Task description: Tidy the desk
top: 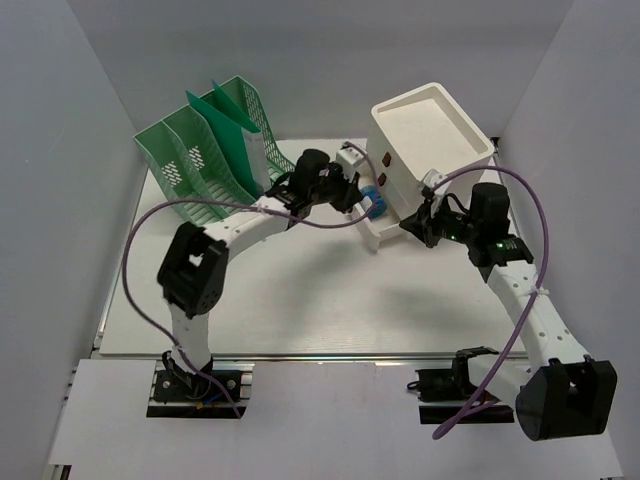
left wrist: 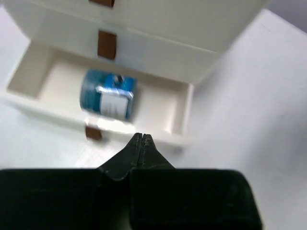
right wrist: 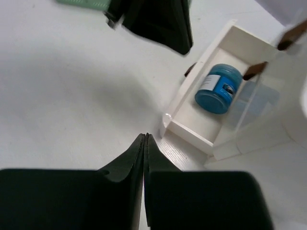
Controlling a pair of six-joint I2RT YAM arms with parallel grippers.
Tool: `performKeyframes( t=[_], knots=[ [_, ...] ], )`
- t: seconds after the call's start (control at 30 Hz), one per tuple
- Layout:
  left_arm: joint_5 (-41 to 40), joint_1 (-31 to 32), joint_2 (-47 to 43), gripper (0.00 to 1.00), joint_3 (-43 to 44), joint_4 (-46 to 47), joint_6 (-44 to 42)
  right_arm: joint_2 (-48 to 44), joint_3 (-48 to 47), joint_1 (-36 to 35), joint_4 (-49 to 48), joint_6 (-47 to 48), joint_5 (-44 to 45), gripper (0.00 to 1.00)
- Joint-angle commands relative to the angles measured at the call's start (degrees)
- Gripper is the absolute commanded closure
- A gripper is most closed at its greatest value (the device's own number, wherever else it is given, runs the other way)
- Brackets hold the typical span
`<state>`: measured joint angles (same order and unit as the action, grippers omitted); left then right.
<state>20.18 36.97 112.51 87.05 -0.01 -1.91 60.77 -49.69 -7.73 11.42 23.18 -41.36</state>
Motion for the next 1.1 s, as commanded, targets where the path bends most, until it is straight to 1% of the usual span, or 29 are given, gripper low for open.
performKeyframes(
  t=[0.0,0.03,0.07,0.1,0.17,0.2,0.23,0.3,0.33,0.4,0.43,0.47,0.5,0.53,0.63,0.67,0.7,0.8,1.07],
  knots=[
    [0.7,-0.5,-14.3,1.00,-9.1,3.5,5.9,1.2,0.0,-3.3,1.1,3.8,-2.3,1.00],
    [0.5,-0.5,-18.7,1.00,-11.2,2.3,7.1,1.6,-0.5,-4.7,1.2,4.0,-1.4,1.00],
    [-0.2,-0.5,-20.5,1.00,-14.0,0.7,8.1,2.5,-1.1,-5.7,1.5,3.9,1.2,1.00],
    [-1.3,-0.5,-22.5,1.00,-15.2,-3.3,8.3,3.1,-2.5,-8.6,2.2,3.8,2.5,1.00],
    [-6.8,-0.5,-30.0,1.00,-20.0,-1.8,11.0,5.8,-4.4,-10.8,3.5,5.0,8.9,1.00],
    [-8.3,-0.5,-32.9,1.00,-25.4,2.3,11.8,7.2,-6.8,-14.3,5.1,5.5,11.8,1.00],
    [-12.7,-0.5,-36.7,1.00,-26.6,1.9,13.9,8.8,-8.4,-15.6,6.0,5.7,18.0,1.00],
    [-17.1,-0.5,-38.7,0.94,-27.5,0.4,14.3,14.3,-13.5,-18.8,8.7,6.1,23.8,1.00],
    [-19.3,-0.5,-39.4,0.87,-27.7,-1.6,12.6,15.9,-15.1,-21.0,9.1,6.1,28.3,1.00],
    [-23.8,0.0,-39.6,0.86,-28.5,-3.0,12.5,21.0,-18.0,-24.0,9.1,6.7,33.7,1.00],
    [-25.4,0.0,-39.8,0.86,-28.7,-2.8,13.0,22.8,-21.4,-25.7,9.5,6.8,37.8,1.00],
    [-26.4,0.0,-40.3,0.81,-28.5,-3.4,13.6,26.7,-23.2,-27.2,10.1,7.3,40.0,1.00],
    [-26.6,0.0,-40.6,0.80,-27.7,-3.8,13.8,28.8,-27.0,-27.9,10.9,7.3,43.1,1.00],
    [-27.4,0.0,-41.0,0.80,-27.5,-4.1,13.9,32.9,-28.9,-29.6,11.4,7.4,46.8,1.00],
    [-30.3,0.0,-44.4,0.79,-28.9,-3.3,13.3,39.5,-34.5,-31.6,11.8,7.1,53.1,1.00],
    [-31.8,0.0,-46.5,0.79,-29.5,-2.1,12.8,40.8,-35.6,-32.0,11.7,7.0,54.4,1.00],
    [-32.7,0.0,-47.2,0.79,-30.2,-1.7,12.2,43.3,-37.3,-32.4,11.7,7.1,57.0,1.00],
    [-34.7,0.0,-49.9,0.78,-30.7,-1.0,11.5,46.5,-39.4,-33.7,11.4,6.9,61.7,1.00],
    [-35.9,0.0,-52.0,0.76,-31.4,-0.4,10.8,54.1,-43.5,-35.3,13.9,6.4,68.6,1.00]
  ],
)
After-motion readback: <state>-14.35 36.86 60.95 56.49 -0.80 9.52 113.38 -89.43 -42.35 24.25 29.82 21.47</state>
